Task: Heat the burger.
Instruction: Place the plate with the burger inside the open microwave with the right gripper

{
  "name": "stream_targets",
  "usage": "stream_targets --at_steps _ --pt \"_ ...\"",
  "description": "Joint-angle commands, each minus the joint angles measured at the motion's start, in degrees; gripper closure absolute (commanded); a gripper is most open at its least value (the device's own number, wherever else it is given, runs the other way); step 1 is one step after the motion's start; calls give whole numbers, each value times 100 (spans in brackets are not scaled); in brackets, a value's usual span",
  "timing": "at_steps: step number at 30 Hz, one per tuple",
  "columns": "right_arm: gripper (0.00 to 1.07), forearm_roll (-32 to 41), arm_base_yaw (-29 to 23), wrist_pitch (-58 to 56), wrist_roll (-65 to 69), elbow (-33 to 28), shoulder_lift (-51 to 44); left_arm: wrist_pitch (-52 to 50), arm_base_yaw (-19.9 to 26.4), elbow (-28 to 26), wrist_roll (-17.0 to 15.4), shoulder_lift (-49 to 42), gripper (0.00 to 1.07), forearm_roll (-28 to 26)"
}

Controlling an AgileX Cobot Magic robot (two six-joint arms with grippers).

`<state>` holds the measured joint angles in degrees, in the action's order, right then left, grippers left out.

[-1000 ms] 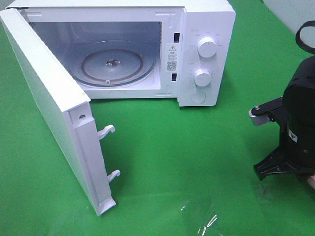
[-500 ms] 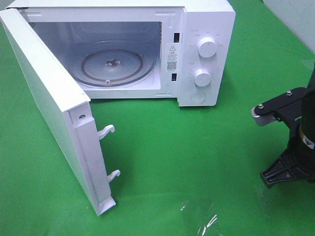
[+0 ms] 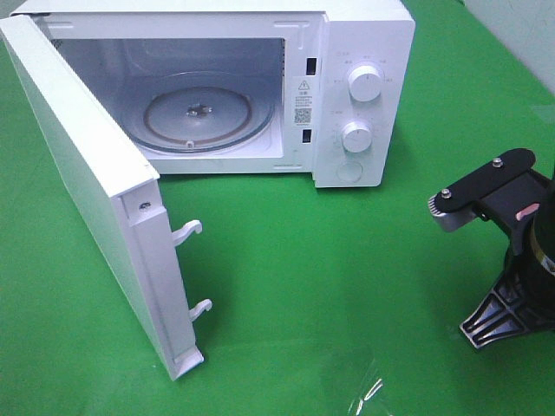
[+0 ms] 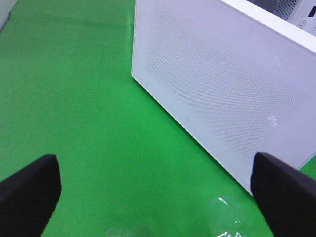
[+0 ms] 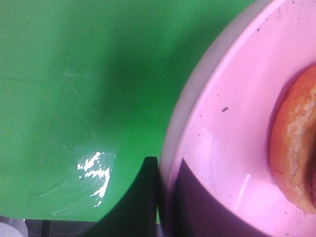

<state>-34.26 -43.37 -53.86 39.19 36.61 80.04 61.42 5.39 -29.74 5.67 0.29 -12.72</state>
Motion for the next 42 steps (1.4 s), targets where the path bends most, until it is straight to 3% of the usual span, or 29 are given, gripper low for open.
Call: stream_targets --at_steps 1,22,42 --pt "107 -309 -292 -309 29 -29 -143 -46 17 17 -6 -6 10 -40" --pt "107 -315 -1833 -693 46 -29 -315 -46 17 17 -6 -6 10 -40" --pt "107 -1089 -1914 -350 -1089 -23 -315 -46 17 17 -6 -6 10 -40"
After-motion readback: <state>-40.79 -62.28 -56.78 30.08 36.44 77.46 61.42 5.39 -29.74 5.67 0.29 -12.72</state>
